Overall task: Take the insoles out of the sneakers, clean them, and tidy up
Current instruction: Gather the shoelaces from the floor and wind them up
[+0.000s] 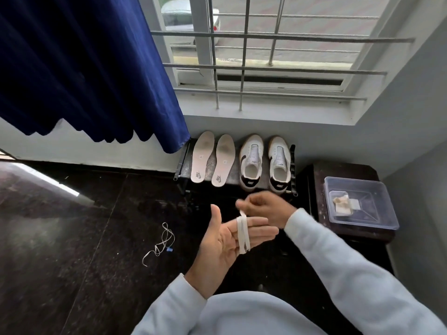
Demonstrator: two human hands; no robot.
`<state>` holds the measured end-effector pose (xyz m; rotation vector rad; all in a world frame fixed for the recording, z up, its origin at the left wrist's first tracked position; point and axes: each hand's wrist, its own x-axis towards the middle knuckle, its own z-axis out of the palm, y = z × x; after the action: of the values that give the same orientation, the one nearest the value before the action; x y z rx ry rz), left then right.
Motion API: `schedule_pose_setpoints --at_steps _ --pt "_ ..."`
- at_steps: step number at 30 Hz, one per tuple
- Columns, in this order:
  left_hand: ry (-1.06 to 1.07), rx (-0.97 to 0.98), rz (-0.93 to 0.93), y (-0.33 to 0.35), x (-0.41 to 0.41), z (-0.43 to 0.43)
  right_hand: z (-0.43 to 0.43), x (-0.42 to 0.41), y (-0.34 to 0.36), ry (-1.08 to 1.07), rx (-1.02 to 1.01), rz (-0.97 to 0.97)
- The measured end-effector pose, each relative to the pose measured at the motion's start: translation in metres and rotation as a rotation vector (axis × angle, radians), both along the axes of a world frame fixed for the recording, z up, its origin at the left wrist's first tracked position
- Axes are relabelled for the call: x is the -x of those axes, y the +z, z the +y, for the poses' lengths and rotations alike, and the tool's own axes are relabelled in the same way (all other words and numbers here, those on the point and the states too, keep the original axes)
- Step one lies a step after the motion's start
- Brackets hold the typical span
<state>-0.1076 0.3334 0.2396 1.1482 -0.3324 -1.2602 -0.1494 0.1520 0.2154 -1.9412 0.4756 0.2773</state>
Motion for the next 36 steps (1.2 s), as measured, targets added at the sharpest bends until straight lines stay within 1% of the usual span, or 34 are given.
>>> schedule_pose_setpoints --at_steps 2,4,6,8,11,13,14,16,18,20,23,25,27,29,31,33,34,36 --pt "0.062 0.051 0.032 0.004 -0.007 0.002 0.025 0.016 -0.017 0.082 -0.013 0.028" --pt "0.132 0.065 0.030 0.000 -0.015 0.003 0.055 0.039 -0.015 0.049 -0.034 0.023" --pt "0.182 0.013 -0.021 -0.009 -0.020 0.004 0.077 0.057 0.000 0.046 -0.038 -0.002" --pt "0.182 -0.072 -0.087 -0.018 -0.021 0.004 0.080 0.064 0.017 0.078 -0.032 -0.065" --pt "0.107 -0.148 -0.104 -0.027 -0.016 0.006 0.059 0.048 0.044 -0.015 0.013 -0.236" --pt "0.040 -0.165 -0.089 -0.031 -0.010 0.007 0.042 0.028 0.053 -0.088 0.044 -0.289" --pt "0.003 -0.169 -0.079 -0.031 -0.007 0.007 0.034 0.017 0.052 -0.107 0.073 -0.254" --pt "-0.061 -0.154 -0.042 -0.028 -0.003 0.007 0.017 -0.002 0.033 -0.098 0.084 -0.120" --pt "-0.092 -0.118 -0.003 -0.025 -0.004 0.007 0.013 -0.010 0.005 -0.061 -0.003 -0.004" --pt "-0.102 -0.122 -0.022 -0.022 -0.012 0.007 0.022 -0.005 -0.025 -0.065 -0.151 0.047" --pt "-0.211 -0.170 -0.102 -0.032 -0.030 0.010 0.038 0.017 -0.050 -0.100 -0.225 0.061" --pt "-0.311 -0.244 -0.088 -0.034 -0.036 0.013 0.042 0.027 -0.051 -0.172 -0.255 0.052" --pt "-0.384 -0.305 -0.128 -0.038 -0.039 0.020 0.037 0.029 -0.044 -0.274 -0.232 0.009" --pt "-0.453 -0.316 -0.249 -0.035 -0.040 0.030 0.031 0.024 -0.033 -0.326 -0.227 -0.039" --pt "-0.495 -0.282 -0.247 -0.030 -0.042 0.030 0.029 0.017 -0.028 -0.348 -0.184 -0.080" --pt "-0.456 -0.208 -0.165 -0.021 -0.042 0.021 0.032 0.011 -0.031 -0.343 -0.121 -0.067" --pt "-0.384 -0.157 -0.107 -0.019 -0.041 0.017 0.036 0.010 -0.036 -0.319 -0.113 -0.044" --pt "-0.163 -0.058 -0.070 -0.020 -0.039 0.013 0.053 0.013 -0.046 -0.226 -0.051 0.017"
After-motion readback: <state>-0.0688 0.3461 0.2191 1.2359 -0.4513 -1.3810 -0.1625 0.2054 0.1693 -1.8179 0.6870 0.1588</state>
